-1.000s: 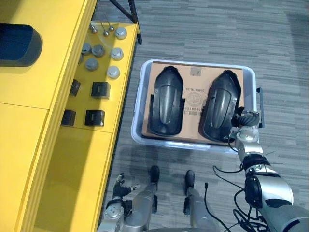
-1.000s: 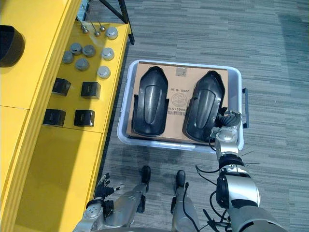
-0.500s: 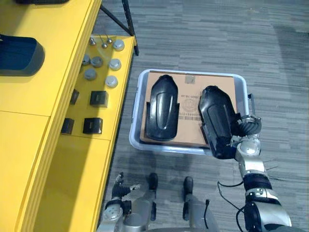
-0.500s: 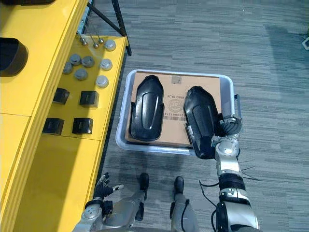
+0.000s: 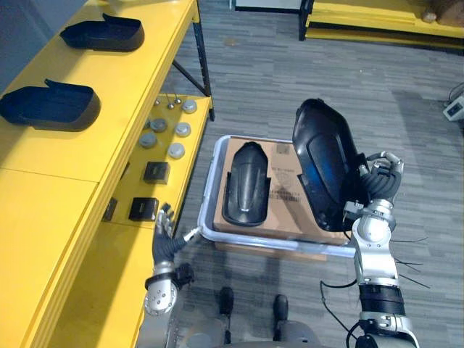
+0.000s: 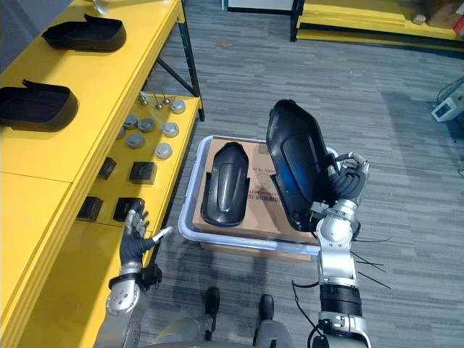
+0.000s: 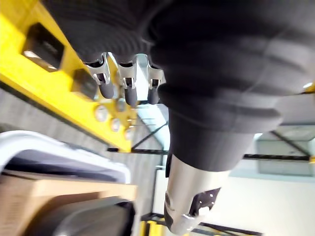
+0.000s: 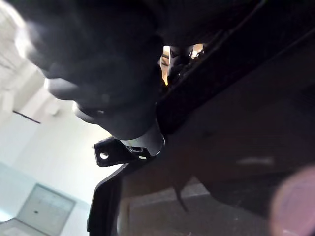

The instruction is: Walk over and take plastic housings, then place them on the shelf

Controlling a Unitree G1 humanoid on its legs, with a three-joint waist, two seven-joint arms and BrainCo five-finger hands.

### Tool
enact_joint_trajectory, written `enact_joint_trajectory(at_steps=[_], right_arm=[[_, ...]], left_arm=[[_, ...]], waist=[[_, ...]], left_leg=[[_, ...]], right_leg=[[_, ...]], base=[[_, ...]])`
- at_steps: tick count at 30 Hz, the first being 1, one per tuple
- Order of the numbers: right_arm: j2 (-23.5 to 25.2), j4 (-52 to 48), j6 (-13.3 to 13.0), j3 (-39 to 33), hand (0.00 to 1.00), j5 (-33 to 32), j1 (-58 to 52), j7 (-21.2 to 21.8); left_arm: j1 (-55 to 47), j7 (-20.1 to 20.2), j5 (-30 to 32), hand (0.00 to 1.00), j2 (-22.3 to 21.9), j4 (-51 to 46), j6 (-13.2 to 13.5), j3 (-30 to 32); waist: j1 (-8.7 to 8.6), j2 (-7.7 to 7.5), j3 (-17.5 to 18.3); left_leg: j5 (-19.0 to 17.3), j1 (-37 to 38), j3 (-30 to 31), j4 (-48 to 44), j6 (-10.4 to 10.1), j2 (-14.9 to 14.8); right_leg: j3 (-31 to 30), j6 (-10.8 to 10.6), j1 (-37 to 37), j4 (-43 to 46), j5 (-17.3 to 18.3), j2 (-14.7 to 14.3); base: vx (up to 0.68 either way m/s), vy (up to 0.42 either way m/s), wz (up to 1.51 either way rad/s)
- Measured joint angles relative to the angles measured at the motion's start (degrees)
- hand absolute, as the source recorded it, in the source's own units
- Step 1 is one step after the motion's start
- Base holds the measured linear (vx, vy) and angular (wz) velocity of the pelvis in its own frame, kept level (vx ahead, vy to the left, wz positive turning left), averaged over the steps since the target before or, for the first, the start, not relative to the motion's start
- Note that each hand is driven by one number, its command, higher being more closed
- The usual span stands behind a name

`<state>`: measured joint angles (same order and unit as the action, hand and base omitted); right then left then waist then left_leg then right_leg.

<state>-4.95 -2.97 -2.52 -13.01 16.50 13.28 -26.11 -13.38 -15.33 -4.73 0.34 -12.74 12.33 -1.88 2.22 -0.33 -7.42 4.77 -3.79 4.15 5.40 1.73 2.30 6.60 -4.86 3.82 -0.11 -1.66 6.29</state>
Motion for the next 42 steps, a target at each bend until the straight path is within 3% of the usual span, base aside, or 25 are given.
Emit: enact_joint_trajectory(at_steps=[5,9,20,24,25,29,30,35,42], right_arm=[[2.5,-5.2,-0.9,4.1,1.00,0.9,0.1,0.0],[4.8,-7.9,-1.4,10.4,1.00,0.9,0.4,0.2],[8.3,-8.7,-2.8,27.1,1.00,-2.5,2.4,2.6],[8.4,-8.7,-3.9,28.9,1.00,-3.2,2.7,2.7],[8.4,-8.7,-3.9,29.0,1.00,-3.4,2.7,2.7],[8.3,-8.6,-4.3,29.0,1.00,-4.9,2.7,2.7],[8.2,-8.6,-4.6,29.2,0.00,-5.3,2.6,2.7],[6.4,-7.0,-6.0,29.9,0.00,-7.4,2.4,2.9],[2.5,-6.7,-7.3,31.0,0.00,-11.7,0.5,7.3]], left_arm=[[2.9,-1.6,1.0,0.00,-0.2,-1.4,0.5,-1.9],[5.1,-2.6,1.1,0.00,-0.2,-1.4,0.3,-7.0],[14.6,-5.1,1.9,0.00,-0.1,2.9,-2.1,-16.7],[16.4,-6.5,0.0,0.00,-0.1,4.5,-3.1,-17.9],[16.6,-6.7,-0.4,1.00,-0.1,4.5,-3.2,-18.0],[17.9,-8.1,-2.0,1.00,0.3,4.6,-3.4,-18.5],[18.2,-8.6,-2.5,1.00,0.9,4.6,-3.4,-18.8],[18.6,-8.8,-2.6,1.00,2.2,5.4,-3.4,-18.9],[18.3,-8.5,-2.5,1.00,2.3,6.8,-5.1,-16.5]], waist=[[0.08,-0.30,1.2],[0.02,-0.68,1.8],[-1.36,-0.68,5.6],[-1.47,-0.71,6.4],[-1.49,-0.73,6.6],[-1.65,-0.73,7.1],[-1.80,-0.73,7.2],[-2.25,-0.80,8.4],[-2.28,-1.03,8.8]], left_leg=[[0.0,0.6,0.3,0.0,0.0,0.0],[0.0,1.3,-0.4,0.1,0.0,-0.1],[0.0,1.8,-2.2,0.5,-0.1,-0.3],[0.0,2.0,-2.6,0.5,-0.1,-0.3],[0.0,2.0,-2.7,0.5,-0.1,-0.3],[0.0,2.1,-2.7,0.5,0.0,-0.3],[0.0,2.2,-2.7,0.5,0.0,-0.3],[0.0,2.4,-2.7,0.5,0.0,-0.2],[0.1,2.5,-2.6,0.6,-0.2,-0.3]], right_leg=[[0.3,0.0,-0.8,0.0,0.0,0.0],[-0.4,0.0,-1.1,0.1,0.0,0.0],[-1.9,0.1,-0.7,0.4,0.0,-0.2],[-2.0,0.1,-0.7,0.4,-0.1,-0.2],[-2.1,0.1,-0.7,0.4,-0.1,-0.2],[-2.1,0.1,-0.7,0.4,-0.1,-0.2],[-2.2,0.1,-0.7,0.5,-0.1,-0.2],[-2.3,0.1,-0.7,0.8,0.0,-0.2],[-2.5,0.5,-0.7,1.1,0.2,-0.3]], base=[[0.01,-0.020,0.04],[-0.05,-0.022,-0.10],[-0.03,-0.014,-0.06],[0.01,-0.011,-0.07],[0.03,-0.014,-0.04],[0.00,0.000,0.00],[0.00,0.000,0.00],[0.00,0.000,0.00],[0.00,-0.002,0.00]])
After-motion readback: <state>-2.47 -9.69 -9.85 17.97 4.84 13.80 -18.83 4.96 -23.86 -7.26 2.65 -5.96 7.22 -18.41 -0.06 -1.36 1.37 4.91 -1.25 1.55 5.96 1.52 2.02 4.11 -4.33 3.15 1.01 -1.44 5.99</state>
